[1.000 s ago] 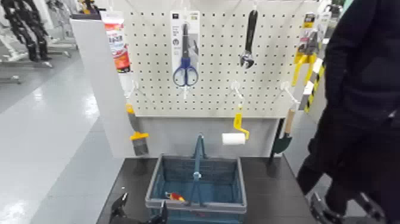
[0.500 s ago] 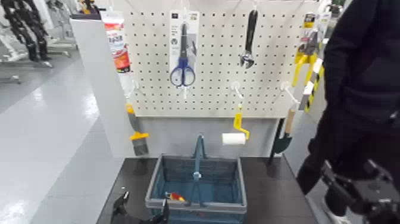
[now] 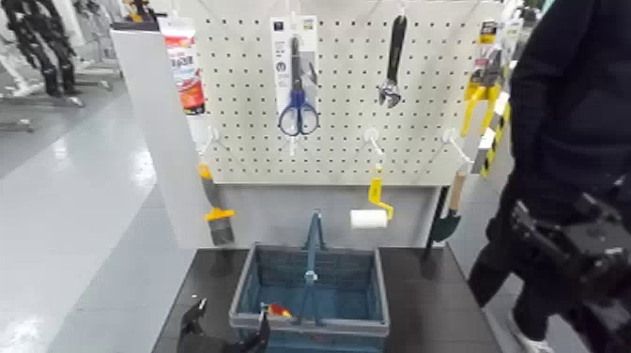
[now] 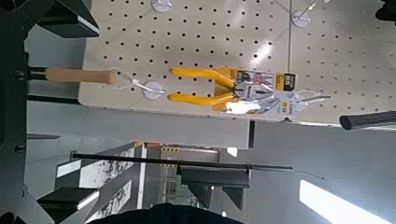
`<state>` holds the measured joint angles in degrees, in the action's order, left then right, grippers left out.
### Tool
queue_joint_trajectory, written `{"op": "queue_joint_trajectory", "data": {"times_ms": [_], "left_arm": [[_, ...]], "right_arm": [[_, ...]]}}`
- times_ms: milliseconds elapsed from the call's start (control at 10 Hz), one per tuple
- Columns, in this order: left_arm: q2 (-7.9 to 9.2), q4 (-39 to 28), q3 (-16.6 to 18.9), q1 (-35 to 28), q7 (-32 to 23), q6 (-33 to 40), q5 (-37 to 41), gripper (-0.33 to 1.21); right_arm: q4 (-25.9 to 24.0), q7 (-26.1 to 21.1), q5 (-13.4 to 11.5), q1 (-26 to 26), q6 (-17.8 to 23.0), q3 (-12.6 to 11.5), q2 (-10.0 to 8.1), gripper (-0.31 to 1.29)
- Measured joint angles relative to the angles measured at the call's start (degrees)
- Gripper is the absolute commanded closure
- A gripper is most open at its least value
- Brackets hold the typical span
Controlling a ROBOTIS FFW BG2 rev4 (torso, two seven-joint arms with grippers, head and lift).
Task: Put the yellow pliers into the crate.
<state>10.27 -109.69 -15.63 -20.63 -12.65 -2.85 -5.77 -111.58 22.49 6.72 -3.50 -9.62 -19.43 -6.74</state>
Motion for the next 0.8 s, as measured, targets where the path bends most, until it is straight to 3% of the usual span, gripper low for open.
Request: {"op": "queue_joint_trajectory", "data": {"times_ms": [500, 800], "left_arm": [[0.19, 0.07, -0.34, 0.43, 0.16, -0.14, 0.15, 0.28], [0.28, 0.12, -0.54, 0.73, 0.35, -0.14, 0.23, 0.28]], "right_arm": [[7.13, 4.29, 2.33, 11.31, -1.92, -0.14, -5.33, 0.1], [14.01, 7.82, 4.73, 18.18, -1.32, 1.2, -8.99, 0.11]]}}
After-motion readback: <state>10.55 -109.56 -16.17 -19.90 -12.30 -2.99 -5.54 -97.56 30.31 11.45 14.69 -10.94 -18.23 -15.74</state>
